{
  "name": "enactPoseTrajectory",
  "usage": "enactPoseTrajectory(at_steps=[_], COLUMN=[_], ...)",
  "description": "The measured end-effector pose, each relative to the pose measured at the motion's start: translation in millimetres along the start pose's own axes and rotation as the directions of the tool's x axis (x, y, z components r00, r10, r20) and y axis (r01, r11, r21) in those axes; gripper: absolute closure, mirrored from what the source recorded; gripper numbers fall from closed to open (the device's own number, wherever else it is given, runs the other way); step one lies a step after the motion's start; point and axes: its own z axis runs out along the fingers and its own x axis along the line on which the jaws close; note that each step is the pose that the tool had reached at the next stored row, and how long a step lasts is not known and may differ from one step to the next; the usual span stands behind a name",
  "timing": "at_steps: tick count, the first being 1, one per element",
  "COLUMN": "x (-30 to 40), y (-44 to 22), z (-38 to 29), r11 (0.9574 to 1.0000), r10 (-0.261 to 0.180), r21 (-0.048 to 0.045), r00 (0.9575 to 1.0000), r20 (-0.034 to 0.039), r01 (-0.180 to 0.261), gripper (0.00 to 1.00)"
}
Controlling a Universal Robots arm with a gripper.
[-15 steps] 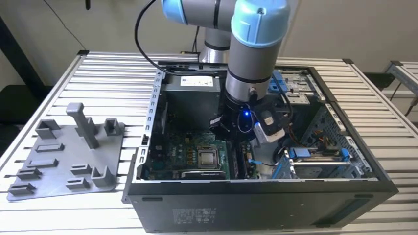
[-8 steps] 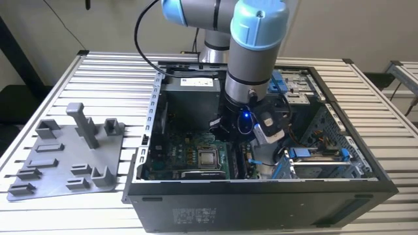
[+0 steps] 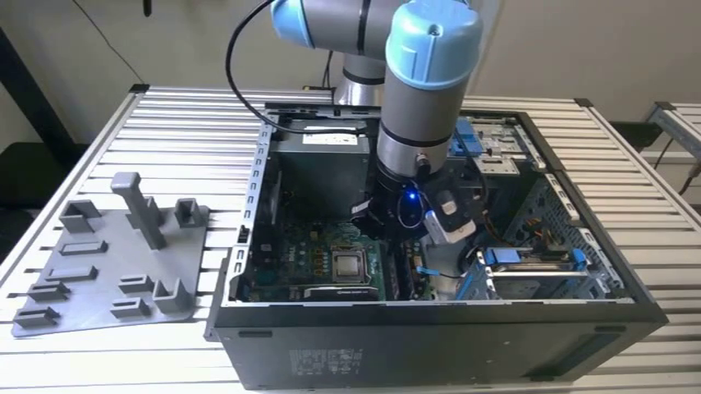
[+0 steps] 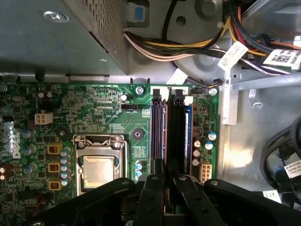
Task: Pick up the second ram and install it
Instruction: 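Insert the second ram into the second slot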
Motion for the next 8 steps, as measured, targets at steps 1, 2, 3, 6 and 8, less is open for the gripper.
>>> enactPoseTrajectory(at_steps=[1,2,3,6,8], x=[0.0,0.0,0.0,0.0,0.0], y=[0.0,0.0,0.0,0.0,0.0], z=[0.3,0.5,0.6,0.9,1.0], r11=[1.0000,1.0000,1.0000,1.0000,1.0000], r10=[0.000,0.000,0.000,0.000,0.000], r21=[-0.0002,-0.0001,-0.0002,0.0000,0.0001], r00=[1.0000,1.0000,1.0000,1.0000,1.0000], r20=[0.0000,0.0000,0.0000,0.0001,0.0001], r01=[0.000,0.000,0.000,0.000,0.000], gripper=[0.86,0.86,0.86,0.86,0.86])
